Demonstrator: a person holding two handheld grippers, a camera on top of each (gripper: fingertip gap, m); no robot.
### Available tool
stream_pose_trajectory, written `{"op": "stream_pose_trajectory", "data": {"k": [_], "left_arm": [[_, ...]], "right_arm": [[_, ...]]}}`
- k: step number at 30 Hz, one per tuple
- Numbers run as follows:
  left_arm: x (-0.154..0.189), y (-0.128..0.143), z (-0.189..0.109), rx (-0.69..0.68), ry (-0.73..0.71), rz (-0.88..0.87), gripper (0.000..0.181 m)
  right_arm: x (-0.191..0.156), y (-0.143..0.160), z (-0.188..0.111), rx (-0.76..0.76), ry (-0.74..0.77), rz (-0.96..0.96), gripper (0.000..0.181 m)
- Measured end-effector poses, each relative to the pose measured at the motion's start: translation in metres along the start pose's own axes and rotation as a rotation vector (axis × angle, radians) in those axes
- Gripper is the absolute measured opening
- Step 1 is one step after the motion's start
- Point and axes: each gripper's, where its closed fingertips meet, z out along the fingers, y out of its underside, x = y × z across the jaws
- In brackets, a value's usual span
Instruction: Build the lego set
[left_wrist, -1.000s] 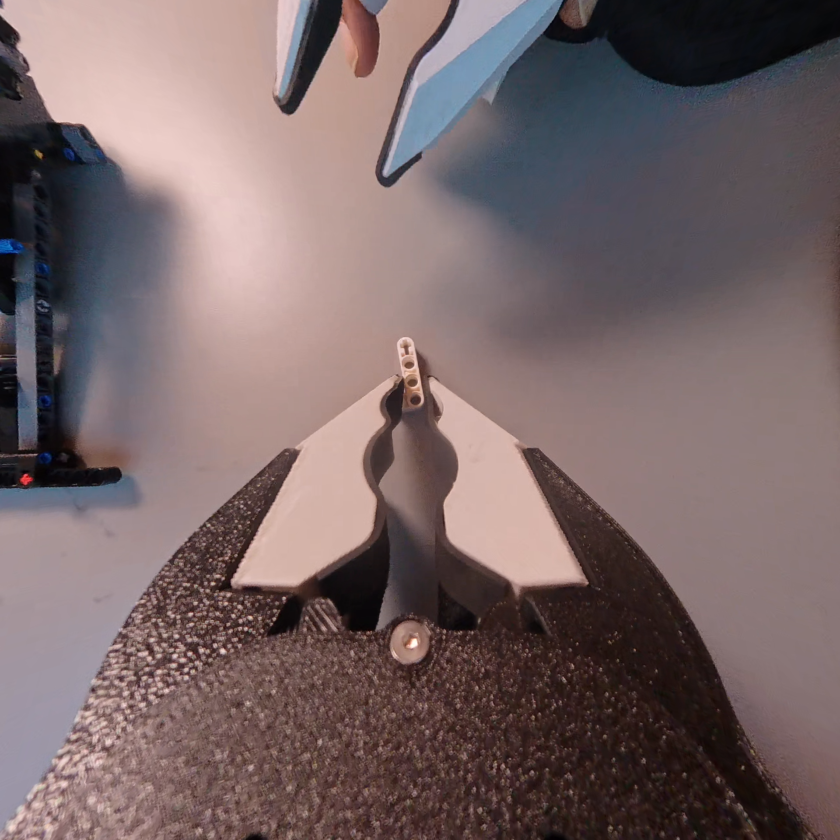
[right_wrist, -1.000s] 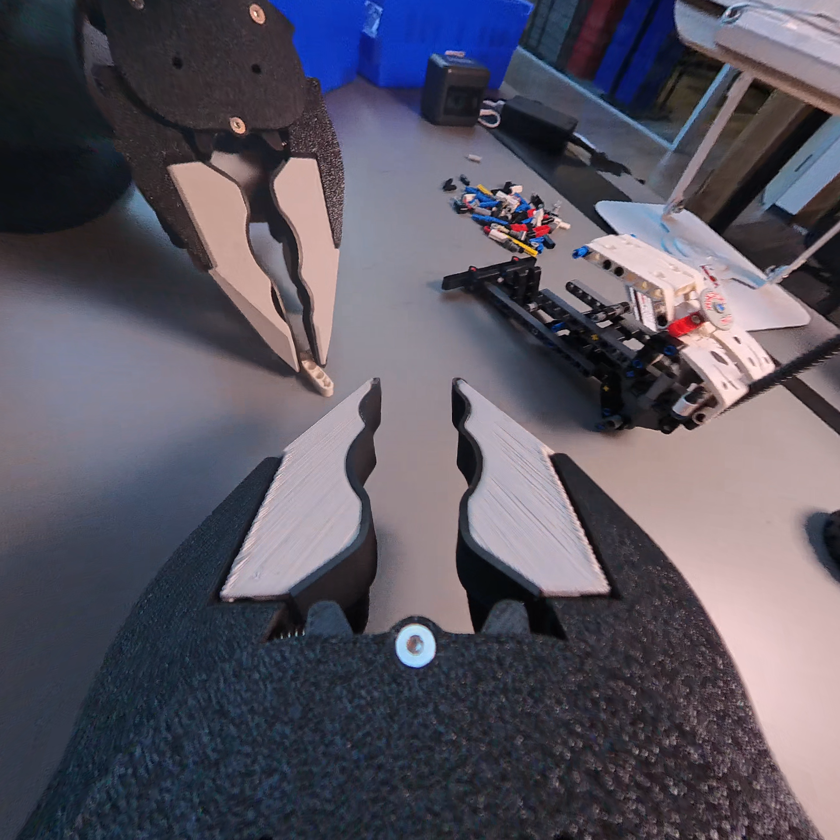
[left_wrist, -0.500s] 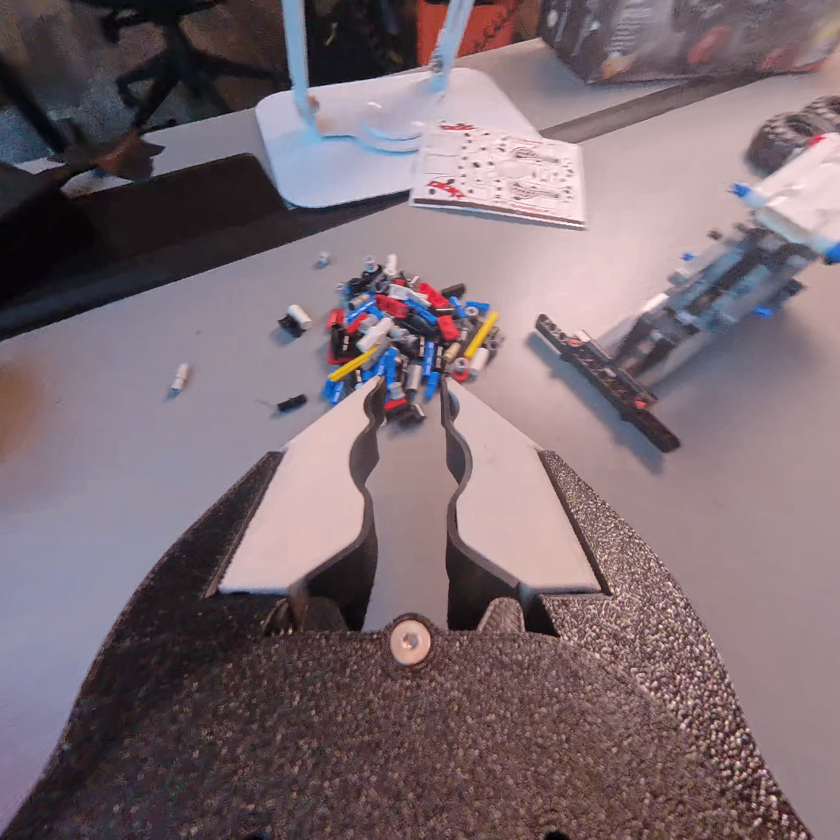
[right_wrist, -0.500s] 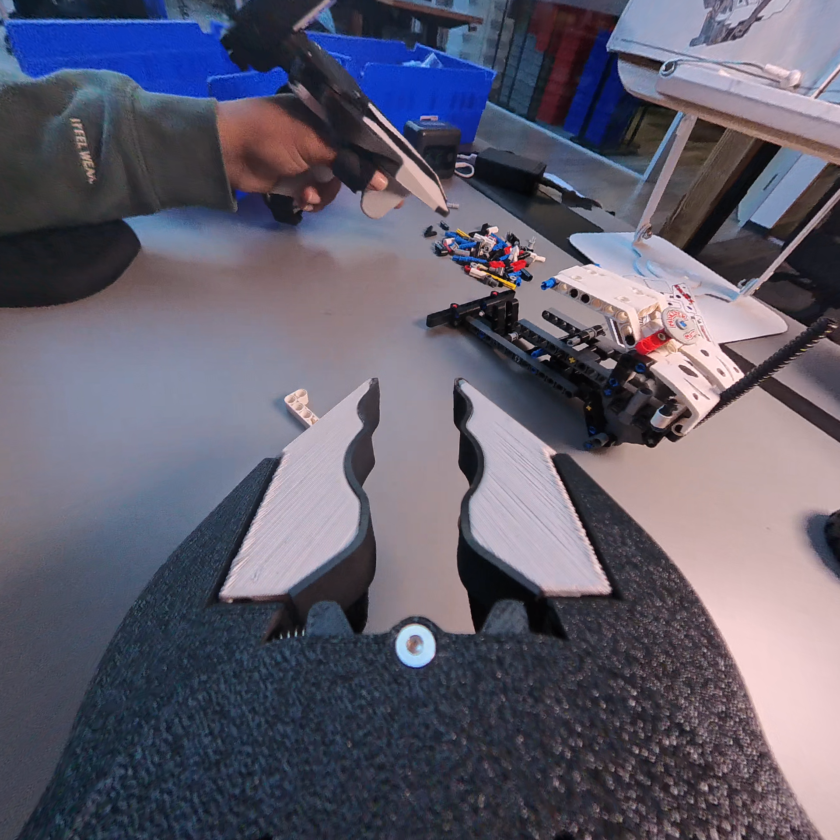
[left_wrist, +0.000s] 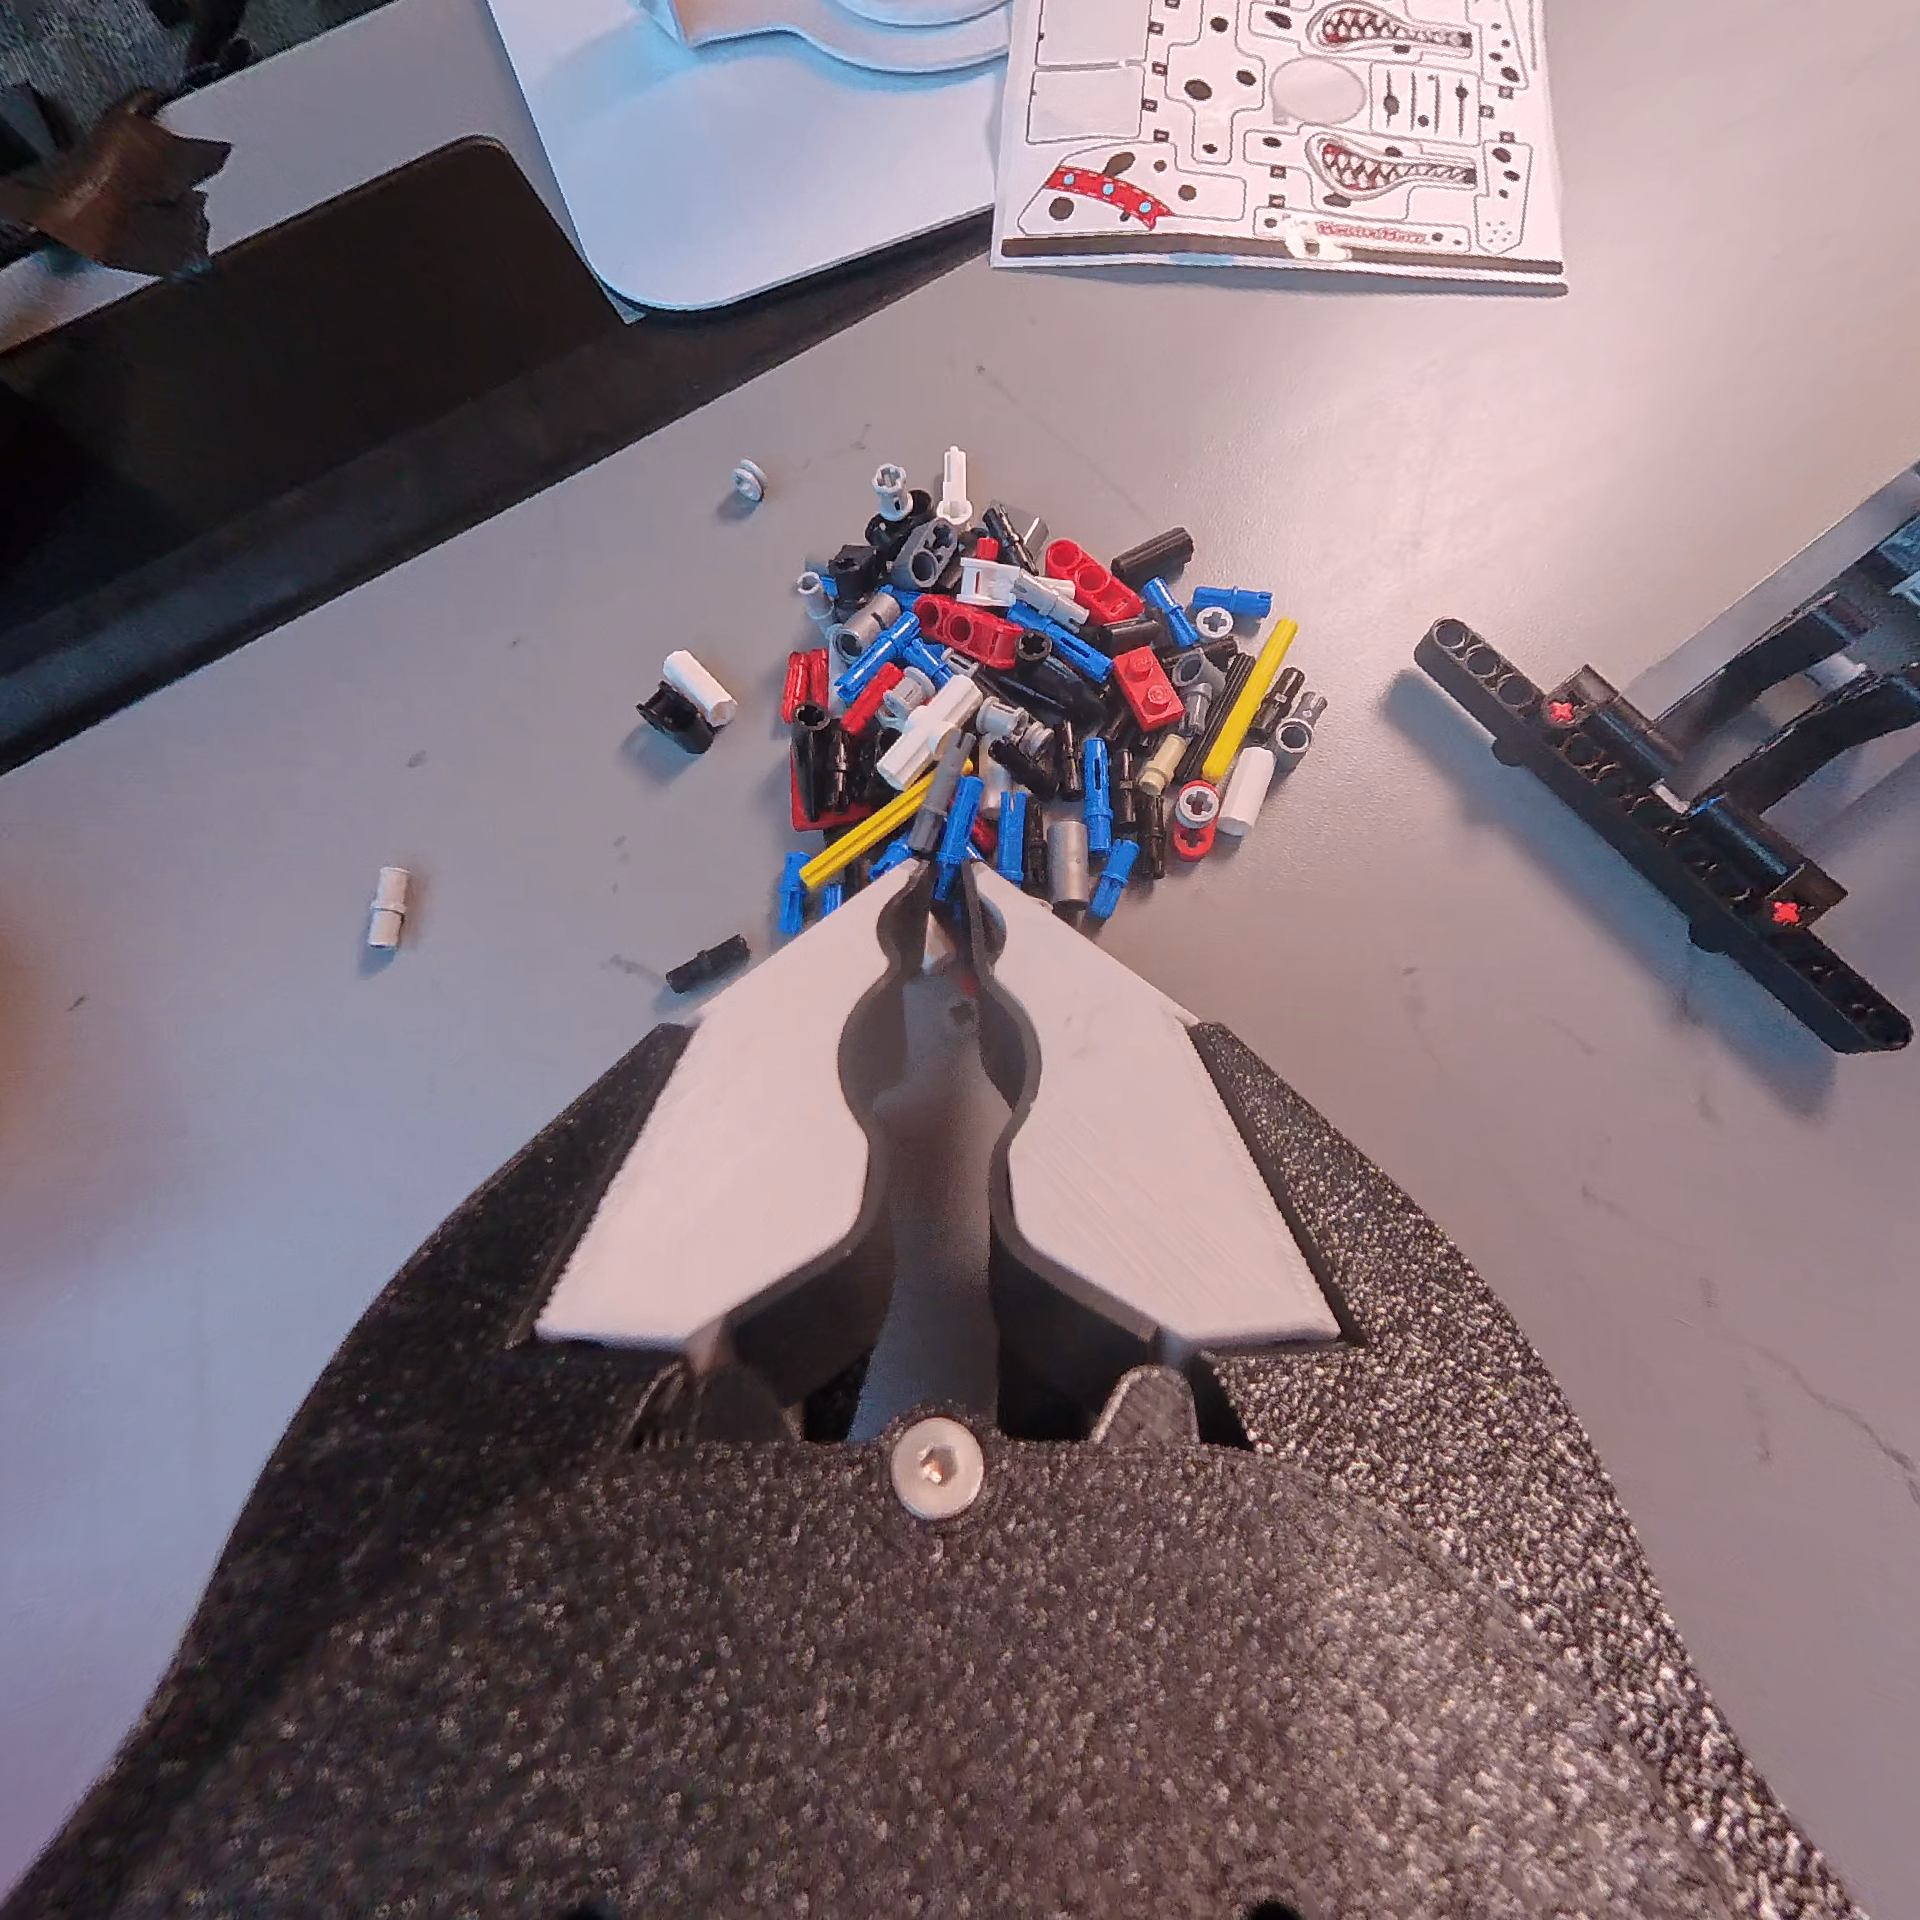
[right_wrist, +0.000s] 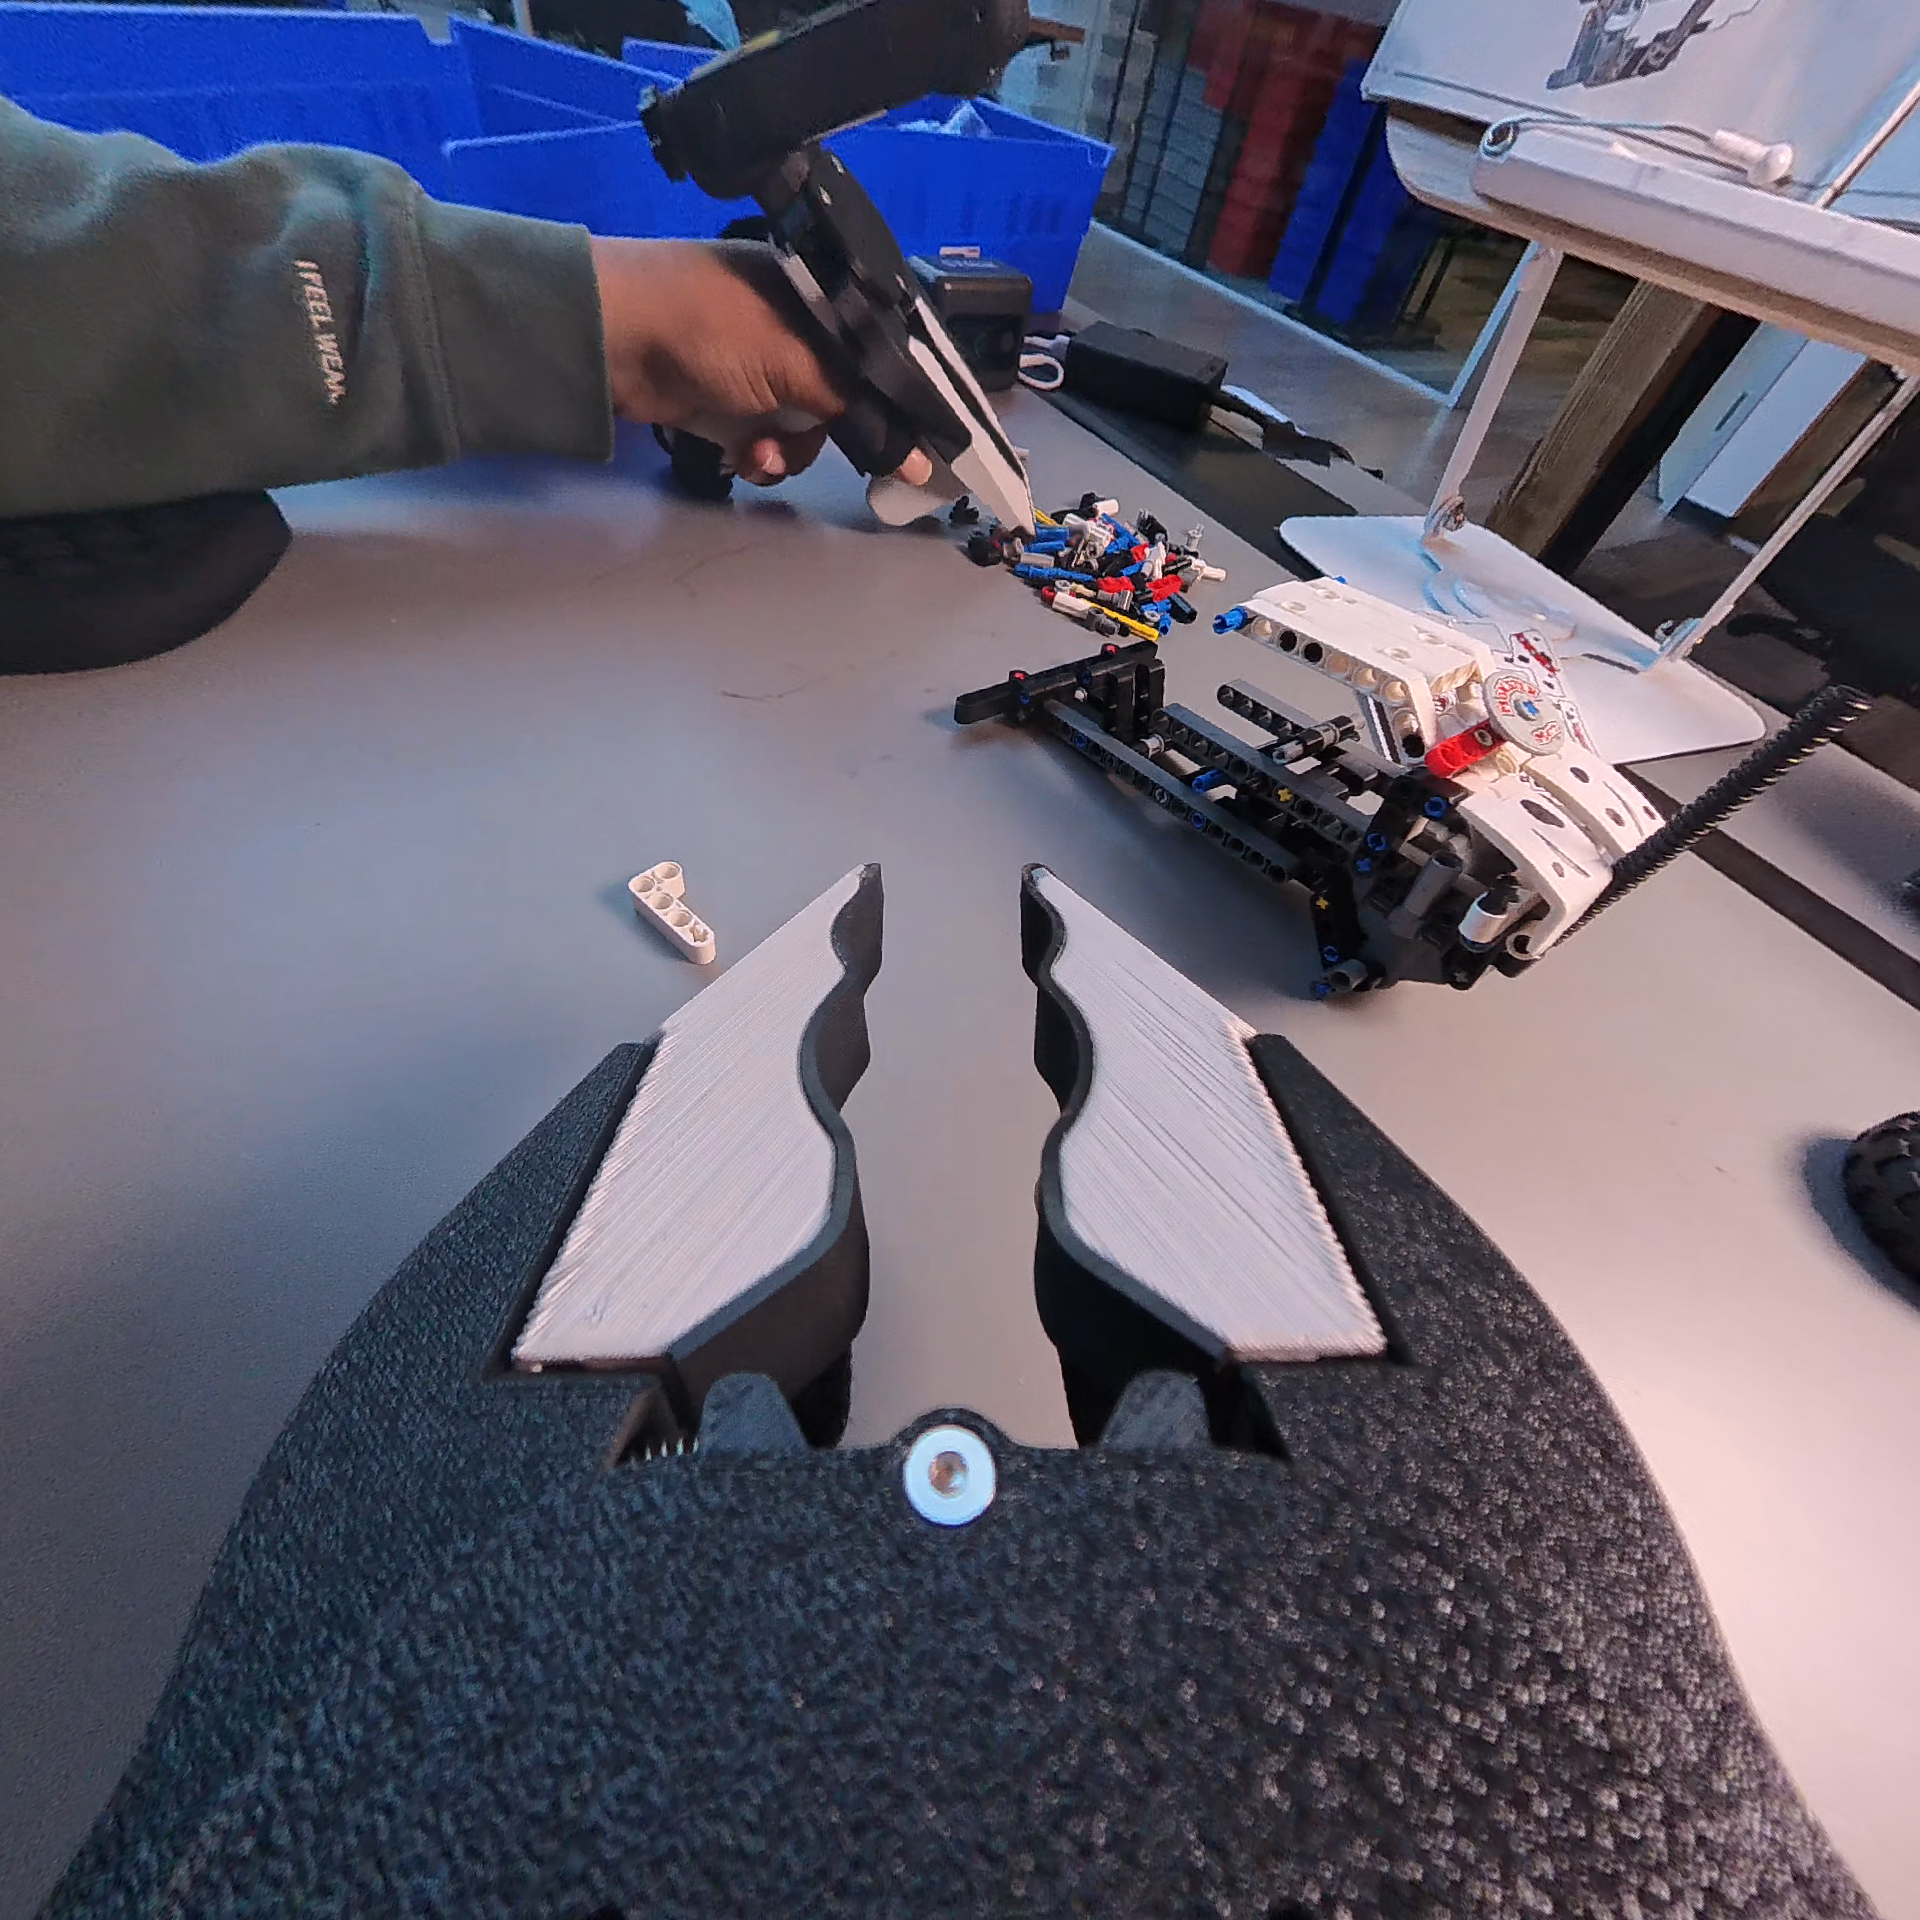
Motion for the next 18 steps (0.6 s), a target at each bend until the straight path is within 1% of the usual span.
{"op": "stream_pose_trajectory", "data": {"k": [6, 9, 11, 12, 14, 16, 18], "left_arm": [[0.001, -0.002, -0.002, 0.007, 0.005, 0.028, 0.004], [0.002, -0.010, -0.011, 0.048, 0.008, 0.032, 0.004], [0.008, -0.019, -0.022, 0.100, 0.026, 0.058, 0.004], [0.017, -0.026, -0.029, 0.138, 0.047, 0.091, 0.004], [0.050, -0.038, -0.049, 0.225, 0.145, 0.168, 0.004], [0.097, -0.048, -0.075, 0.334, 0.287, 0.237, 0.004], [0.149, -0.049, -0.102, 0.415, 0.451, 0.267, 0.004]], "right_arm": [[0.003, -0.001, -0.001, 0.011, 0.003, 0.020, 0.025], [0.005, -0.002, -0.002, 0.019, 0.013, 0.023, 0.025], [0.005, -0.002, -0.002, 0.020, 0.017, 0.021, 0.024], [0.006, -0.002, -0.002, 0.020, 0.019, 0.021, 0.024], [0.007, -0.002, -0.002, 0.021, 0.027, 0.020, 0.024], [0.007, -0.003, -0.002, 0.026, 0.034, 0.019, 0.024], [0.005, -0.004, 0.000, 0.028, 0.025, 0.023, 0.024]]}}
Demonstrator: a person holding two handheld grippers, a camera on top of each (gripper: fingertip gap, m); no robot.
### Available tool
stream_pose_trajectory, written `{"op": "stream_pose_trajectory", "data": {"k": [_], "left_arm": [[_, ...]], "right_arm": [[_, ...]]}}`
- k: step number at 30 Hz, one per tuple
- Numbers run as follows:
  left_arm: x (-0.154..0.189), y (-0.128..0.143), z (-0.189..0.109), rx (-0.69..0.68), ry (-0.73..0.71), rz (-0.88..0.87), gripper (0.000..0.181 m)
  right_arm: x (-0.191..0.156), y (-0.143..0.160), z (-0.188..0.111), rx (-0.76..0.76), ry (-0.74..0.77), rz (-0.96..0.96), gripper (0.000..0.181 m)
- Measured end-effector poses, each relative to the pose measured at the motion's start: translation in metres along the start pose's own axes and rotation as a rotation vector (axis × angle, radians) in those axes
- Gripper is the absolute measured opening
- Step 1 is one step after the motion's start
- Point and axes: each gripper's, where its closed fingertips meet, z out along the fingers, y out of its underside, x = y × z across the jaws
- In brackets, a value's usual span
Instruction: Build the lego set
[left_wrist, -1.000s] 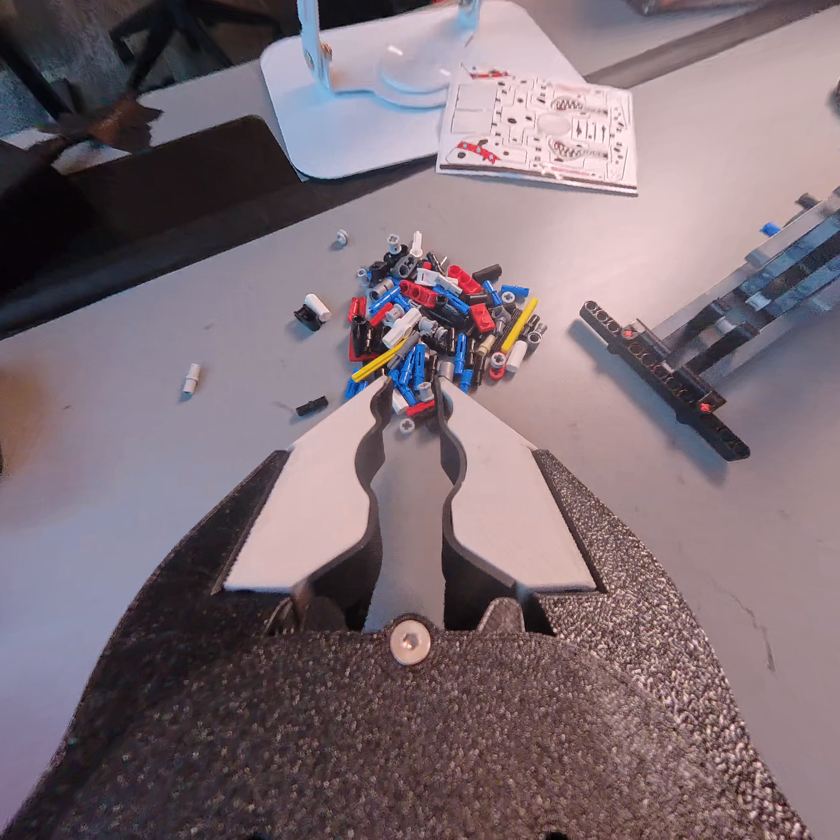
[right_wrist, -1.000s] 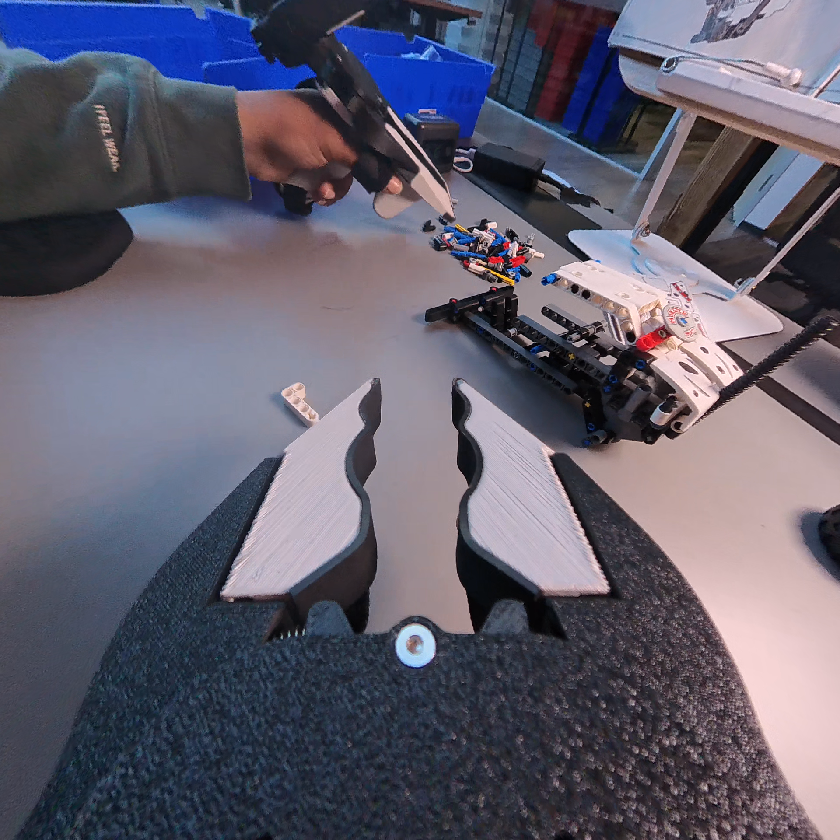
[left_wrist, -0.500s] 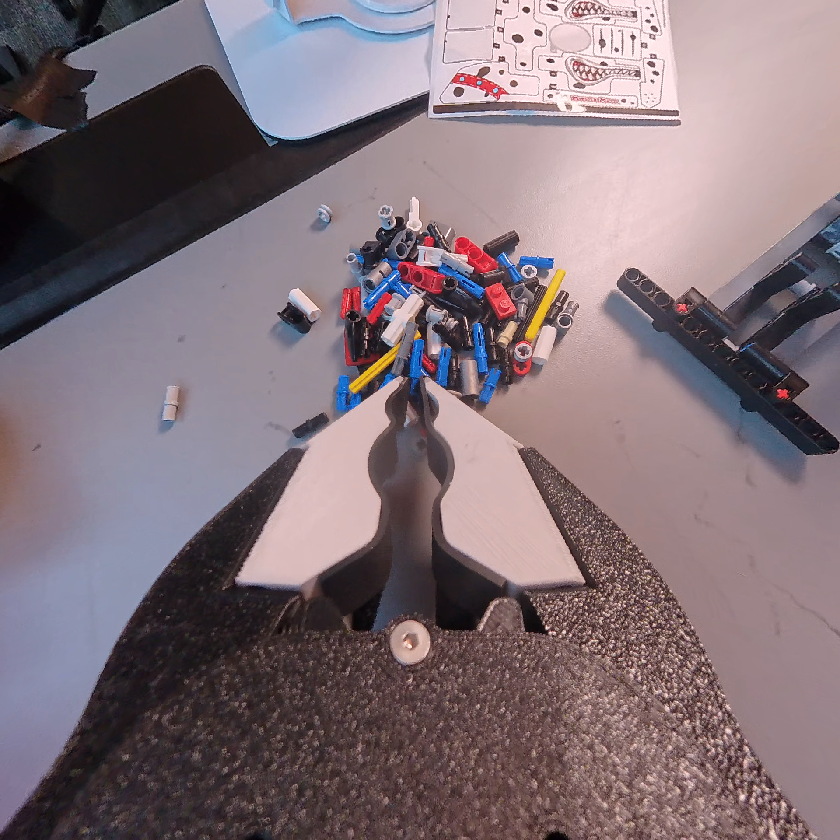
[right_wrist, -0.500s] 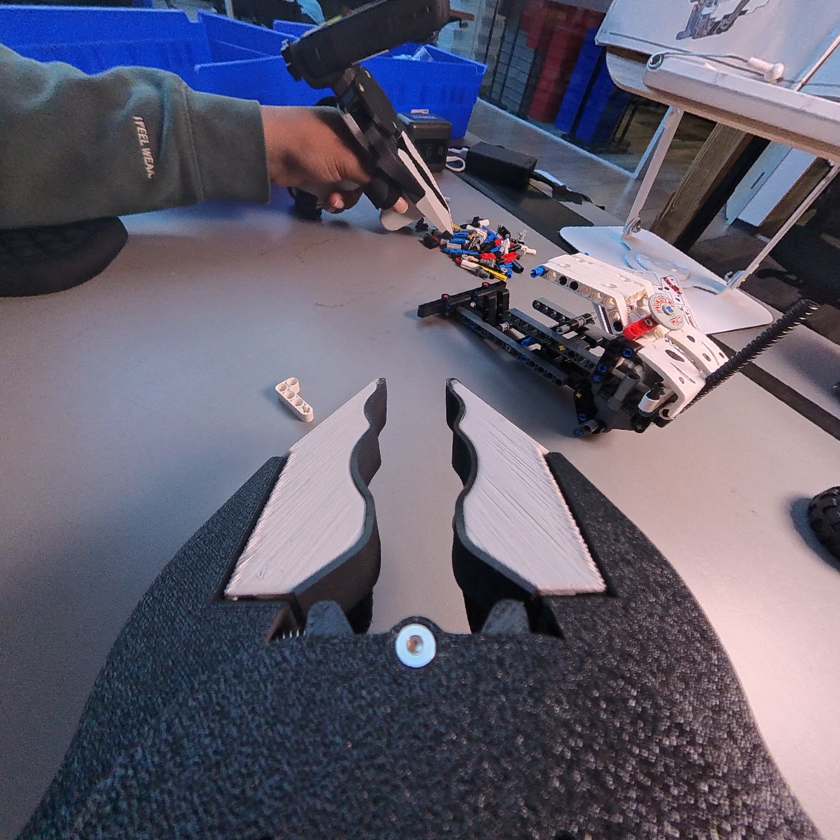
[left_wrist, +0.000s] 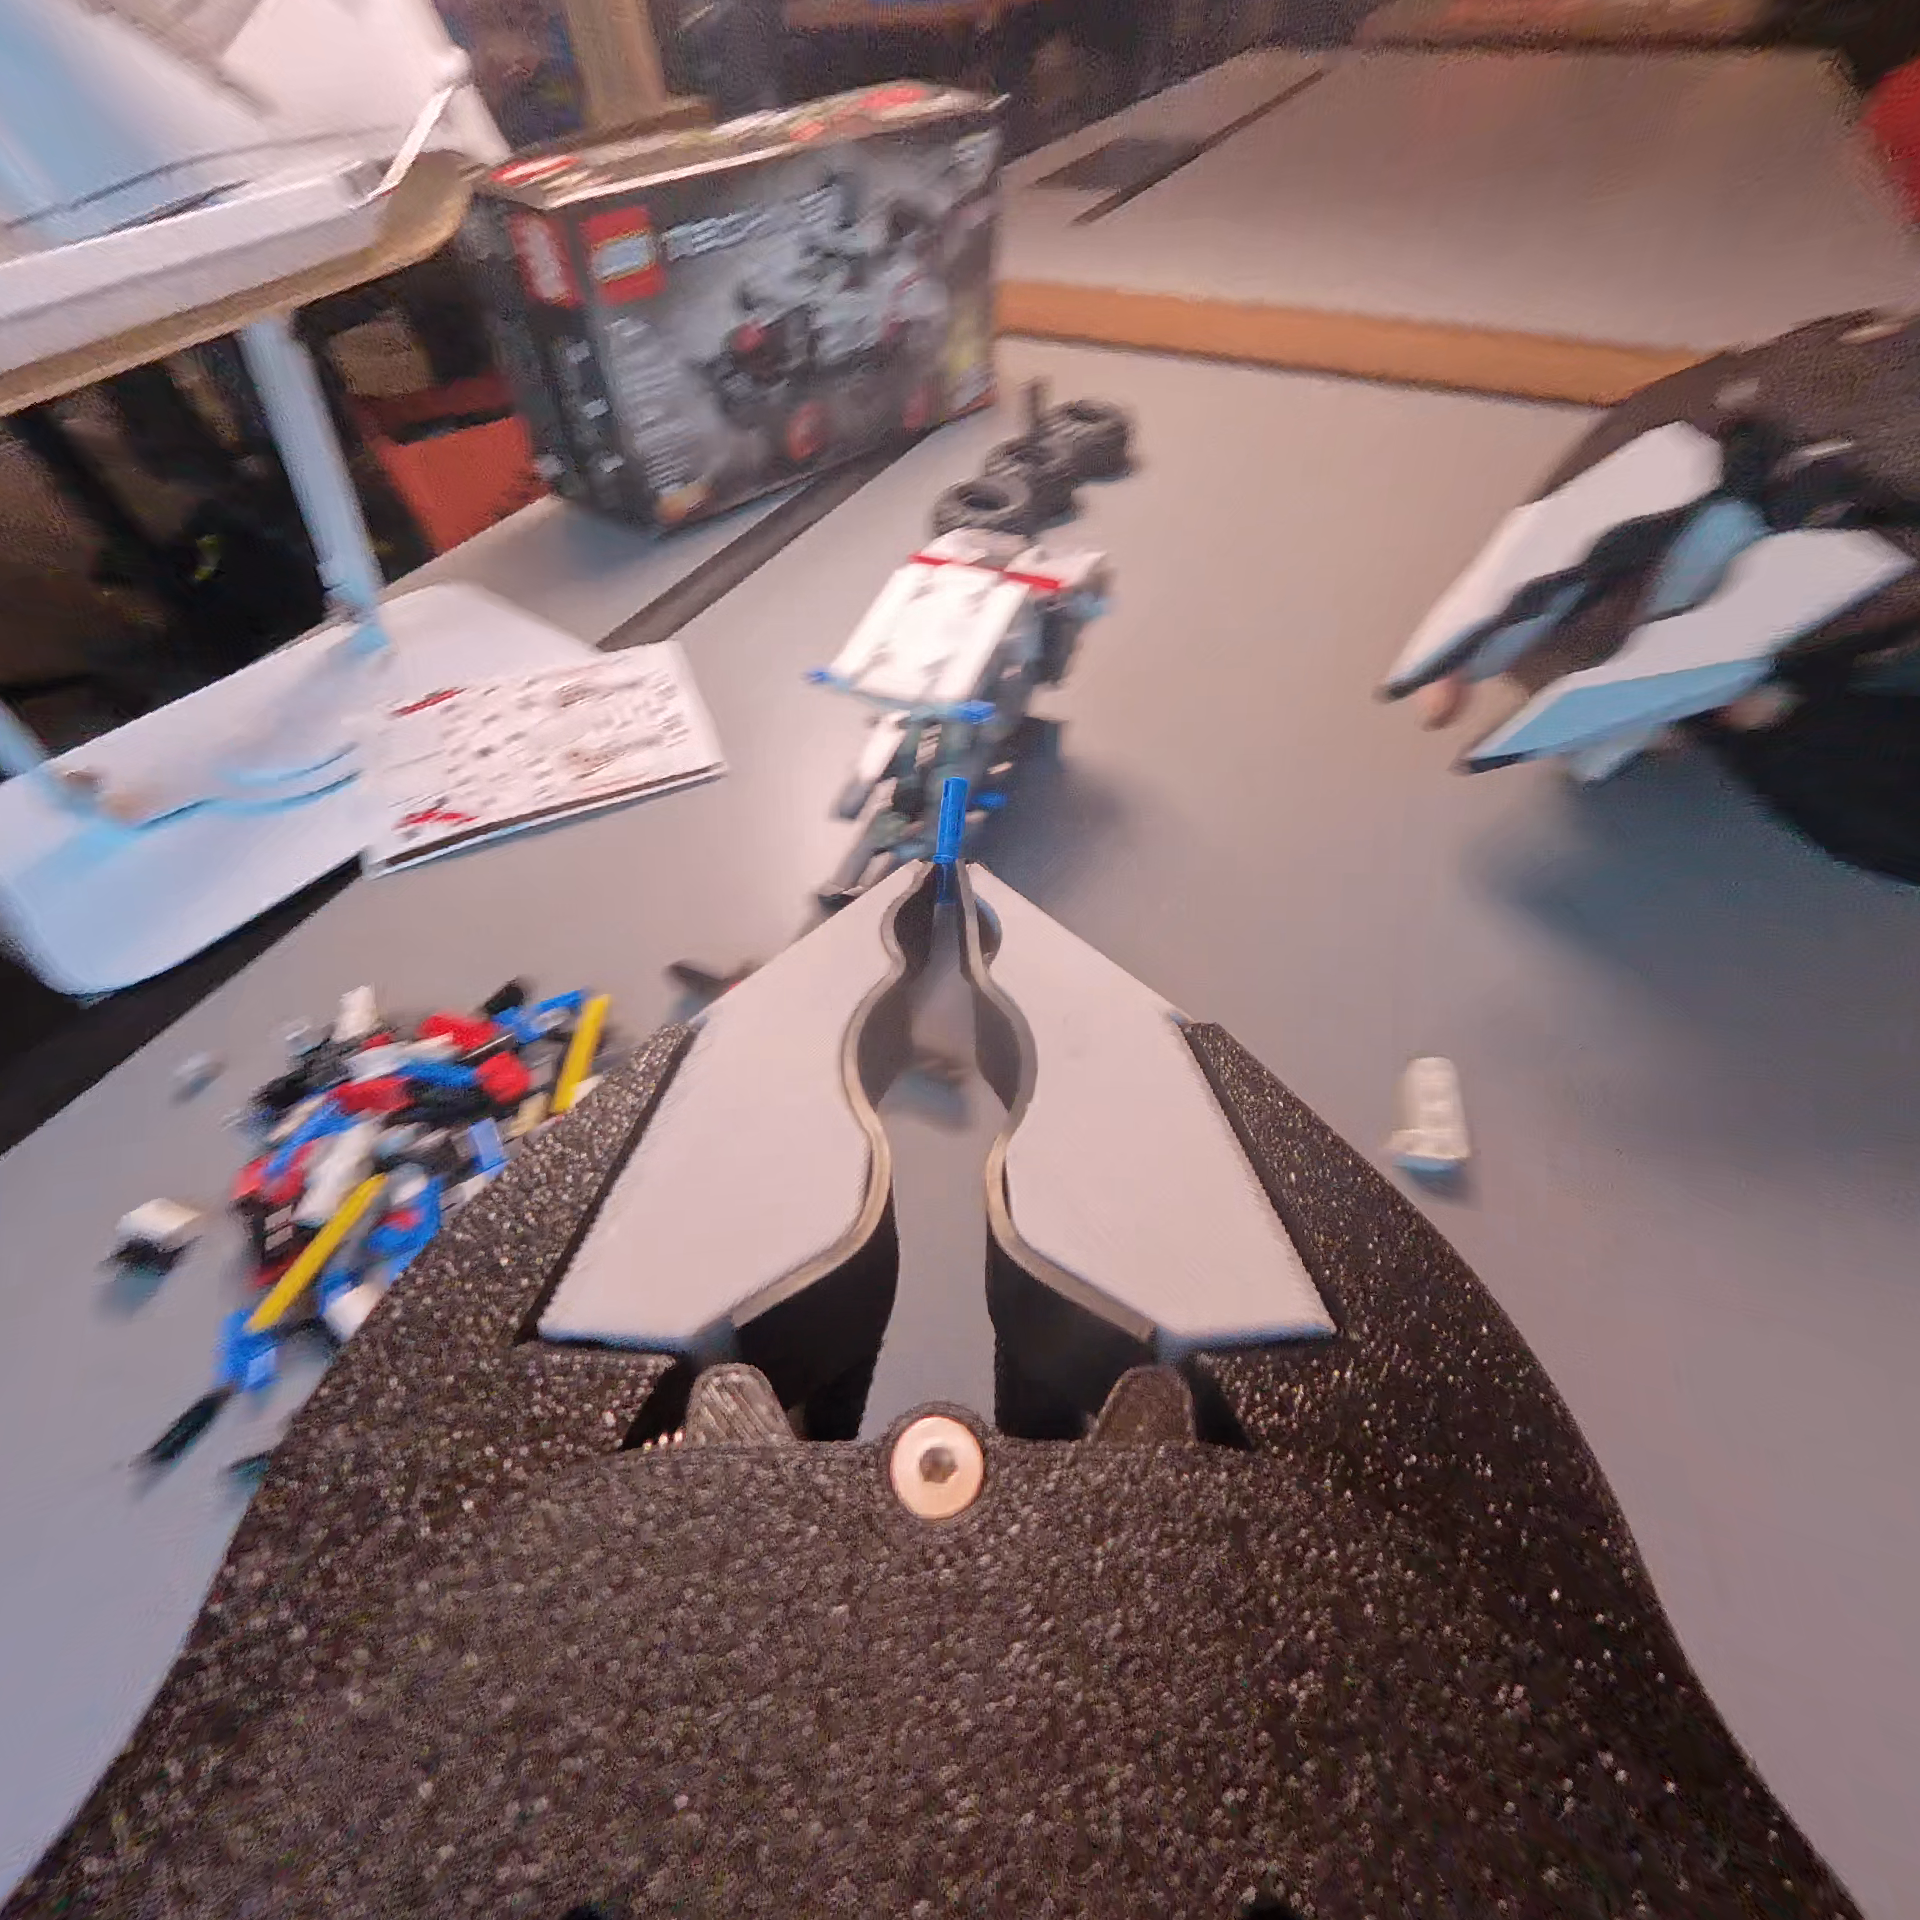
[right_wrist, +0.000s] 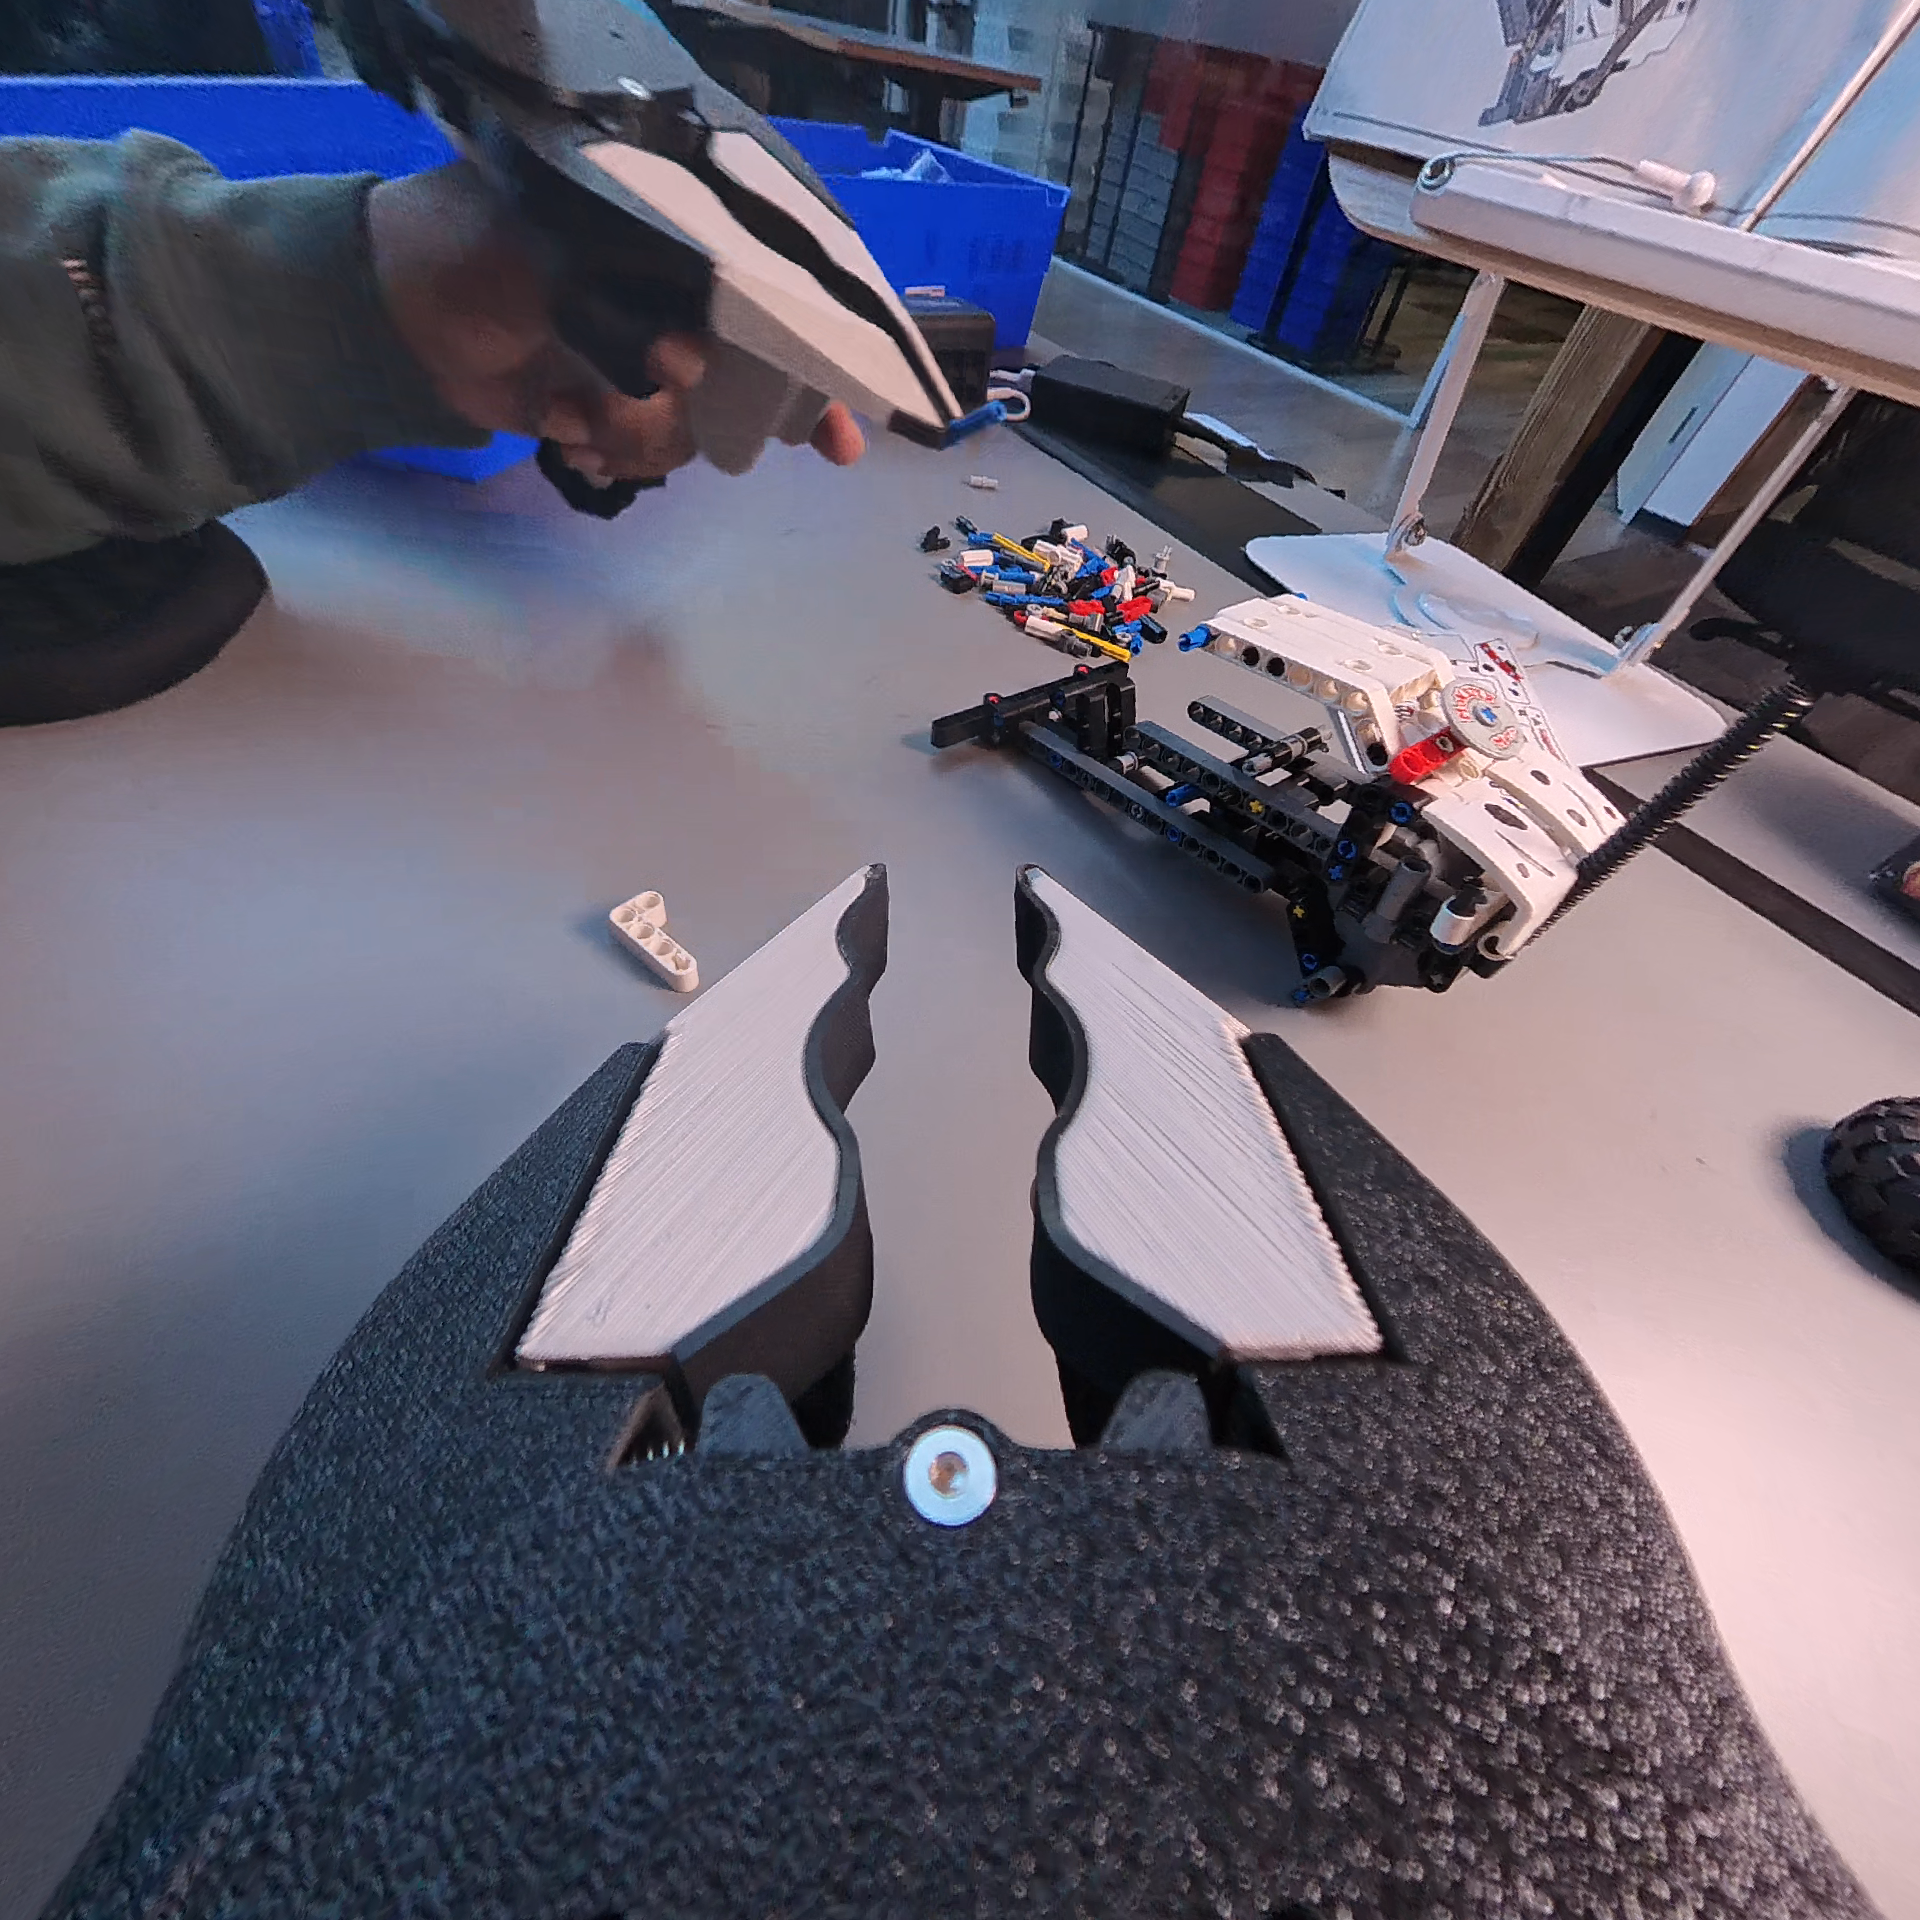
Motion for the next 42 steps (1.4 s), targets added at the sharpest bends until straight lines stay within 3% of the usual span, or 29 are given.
{"op": "stream_pose_trajectory", "data": {"k": [2, 5, 8, 10, 13, 19, 23, 28, 34, 38, 42], "left_arm": [[0.054, -0.008, 0.001, 0.050, 0.163, -0.013, 0.004], [0.105, 0.006, 0.004, 0.012, 0.258, -0.003, 0.004], [0.135, 0.017, 0.008, -0.021, 0.313, 0.032, 0.004], [0.145, 0.020, 0.010, -0.026, 0.338, 0.034, 0.004], [0.151, 0.023, 0.012, -0.024, 0.365, 0.019, 0.004], [0.149, 0.027, 0.015, -0.045, 0.354, 0.011, 0.002], [0.135, 0.038, 0.016, -0.126, 0.298, 0.028, 0.031], [0.130, 0.069, 0.015, -0.296, 0.298, 0.040, 0.048], [0.131, 0.089, 0.017, -0.394, 0.279, 0.101, 0.034], [0.130, 0.094, 0.018, -0.409, 0.273, 0.129, 0.015], [0.132, 0.094, 0.018, -0.411, 0.267, 0.161, 0.015]], "right_arm": [[-0.007, -0.002, 0.002, -0.002, -0.022, -0.009, 0.024], [-0.035, -0.007, 0.006, 0.001, -0.155, 0.000, 0.025], [-0.065, -0.011, 0.006, 0.005, -0.316, 0.042, 0.025], [-0.071, -0.014, 0.007, 0.009, -0.345, 0.059, 0.021], [-0.070, -0.016, 0.008, 0.019, -0.331, 0.069, 0.007], [-0.069, -0.012, 0.009, -0.015, -0.340, 0.078, 0.004], [-0.044, 0.010, 0.007, -0.217, -0.270, -0.009, 0.004], [-0.032, 0.038, 0.006, -0.472, -0.280, -0.145, 0.005], [-0.040, 0.052, 0.017, -0.549, -0.342, -0.190, 0.004], [-0.044, 0.057, 0.020, -0.556, -0.349, -0.190, 0.004], [-0.045, 0.057, 0.021, -0.549, -0.348, -0.196, 0.005]]}}
